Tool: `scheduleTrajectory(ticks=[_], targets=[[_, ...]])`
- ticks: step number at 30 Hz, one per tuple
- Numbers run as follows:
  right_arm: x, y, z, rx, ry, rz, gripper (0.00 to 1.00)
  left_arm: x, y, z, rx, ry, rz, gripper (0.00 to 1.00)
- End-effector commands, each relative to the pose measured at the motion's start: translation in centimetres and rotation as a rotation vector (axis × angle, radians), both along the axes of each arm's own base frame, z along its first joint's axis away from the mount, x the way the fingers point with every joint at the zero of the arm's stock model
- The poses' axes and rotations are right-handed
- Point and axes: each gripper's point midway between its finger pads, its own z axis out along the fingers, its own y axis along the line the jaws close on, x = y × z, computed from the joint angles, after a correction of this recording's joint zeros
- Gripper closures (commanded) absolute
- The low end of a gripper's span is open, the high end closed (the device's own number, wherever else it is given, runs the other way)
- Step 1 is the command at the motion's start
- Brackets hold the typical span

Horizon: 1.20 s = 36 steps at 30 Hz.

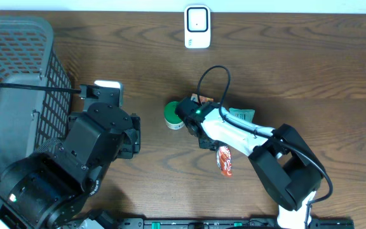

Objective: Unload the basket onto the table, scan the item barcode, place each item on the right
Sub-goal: 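Lift the TOP bar and carry it up to the white scanner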

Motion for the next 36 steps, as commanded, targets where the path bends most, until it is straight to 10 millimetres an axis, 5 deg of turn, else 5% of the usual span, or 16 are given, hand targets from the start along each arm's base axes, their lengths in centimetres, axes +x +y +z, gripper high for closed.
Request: scheduleTrajectory(ticks=[1,8,14,22,36], targets=[[0.5,1.9,1.0,0.055,0.048,0.043,0.99,0.1,0.5,0.4,-0.002,-0.015,0.027,0.25],[-1.2,7.6,4.0,0.398,0.314,0.322,0.99,-0.2,0.9,0.0,0.020,0.003,0.030,0.25],[-3.8,9.6,6.7,0.783,0.527,0.519,0.99,-0.4,1.8,-0.2,0.063,0.007,0.056,0.25],[-2.3,8.7,11.4,1.223,0.518,0.550,0.99,-0.4,1.8,-0.1,0.062,0.006,0.055,0.25],[0.2,7.1,14.8,1.474,0.407,0.506,0.99,-0.5,1.8,-0.3,0.066,0.012,0.055,0.25]])
